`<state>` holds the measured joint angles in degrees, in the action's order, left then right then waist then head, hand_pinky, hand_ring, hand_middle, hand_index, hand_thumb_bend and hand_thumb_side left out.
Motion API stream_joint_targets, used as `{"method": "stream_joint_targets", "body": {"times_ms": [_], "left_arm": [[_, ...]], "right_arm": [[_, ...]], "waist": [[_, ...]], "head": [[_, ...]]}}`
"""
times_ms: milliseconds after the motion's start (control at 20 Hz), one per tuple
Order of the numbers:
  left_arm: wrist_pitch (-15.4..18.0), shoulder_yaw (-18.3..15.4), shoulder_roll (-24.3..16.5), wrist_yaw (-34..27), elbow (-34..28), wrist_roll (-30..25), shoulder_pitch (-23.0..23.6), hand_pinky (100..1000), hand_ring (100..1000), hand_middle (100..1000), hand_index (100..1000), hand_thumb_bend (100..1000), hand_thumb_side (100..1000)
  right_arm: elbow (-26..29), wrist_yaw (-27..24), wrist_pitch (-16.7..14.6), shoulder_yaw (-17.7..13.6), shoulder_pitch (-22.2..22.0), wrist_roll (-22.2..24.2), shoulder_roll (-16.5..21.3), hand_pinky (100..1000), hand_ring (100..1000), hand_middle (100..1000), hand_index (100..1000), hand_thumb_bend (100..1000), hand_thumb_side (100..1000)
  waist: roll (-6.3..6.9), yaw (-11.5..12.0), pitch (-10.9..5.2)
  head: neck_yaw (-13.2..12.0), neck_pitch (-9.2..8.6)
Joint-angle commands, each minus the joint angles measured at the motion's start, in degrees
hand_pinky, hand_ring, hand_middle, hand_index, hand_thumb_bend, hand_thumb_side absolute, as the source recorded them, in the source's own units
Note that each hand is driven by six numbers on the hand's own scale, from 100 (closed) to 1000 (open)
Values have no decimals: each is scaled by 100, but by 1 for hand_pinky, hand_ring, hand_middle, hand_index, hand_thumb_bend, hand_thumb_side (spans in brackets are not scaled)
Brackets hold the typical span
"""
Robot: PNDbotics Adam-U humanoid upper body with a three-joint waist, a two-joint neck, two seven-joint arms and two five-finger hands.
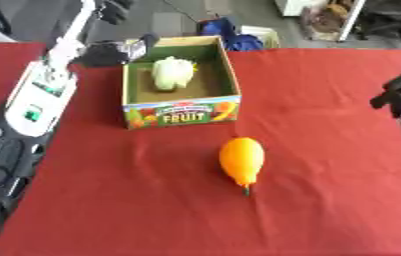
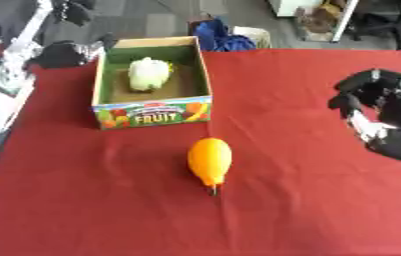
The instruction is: Pick up objects on the table and place them in the box.
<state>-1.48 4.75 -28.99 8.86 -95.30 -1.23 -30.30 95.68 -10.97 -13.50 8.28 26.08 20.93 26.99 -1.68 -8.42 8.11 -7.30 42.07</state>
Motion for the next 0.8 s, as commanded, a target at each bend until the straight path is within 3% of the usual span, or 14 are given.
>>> {"method": "stream_joint_targets", "body": {"times_ms": [50,350,500,550,600,800], "left_arm": [[-180,-185,-173,-488,-723,67,272,682,651,646,726,534,354],[-422,-478,283,-850,-1170,223,974,677,644,637,717,522,405],[-462,-526,409,-918,-1253,232,1060,676,643,636,717,517,405],[-471,-530,428,-933,-1268,235,1065,676,643,635,717,516,406],[-476,-525,443,-945,-1281,229,1064,676,643,636,718,514,406],[-483,-500,500,-951,-1316,180,1047,677,644,637,719,510,407]], "right_arm": [[-207,173,-225,184,359,218,161,662,567,503,698,100,165],[-1102,858,-882,696,1161,819,-99,676,593,539,746,100,181],[-1729,1402,-1405,883,1441,1242,-360,690,621,573,759,163,208],[-1929,1574,-1584,923,1508,1380,-442,695,631,578,765,282,100],[-2121,1762,-1755,967,1573,1522,-534,699,641,596,770,188,214],[-2851,2524,-2370,980,1730,1782,-883,707,664,620,784,220,234]], "waist": [[13,41,-89],[22,165,-102],[36,204,-111],[40,212,-111],[44,222,-108],[61,243,-88]], "head": [[91,33],[222,29],[272,23],[282,20],[288,16],[331,2]]}}
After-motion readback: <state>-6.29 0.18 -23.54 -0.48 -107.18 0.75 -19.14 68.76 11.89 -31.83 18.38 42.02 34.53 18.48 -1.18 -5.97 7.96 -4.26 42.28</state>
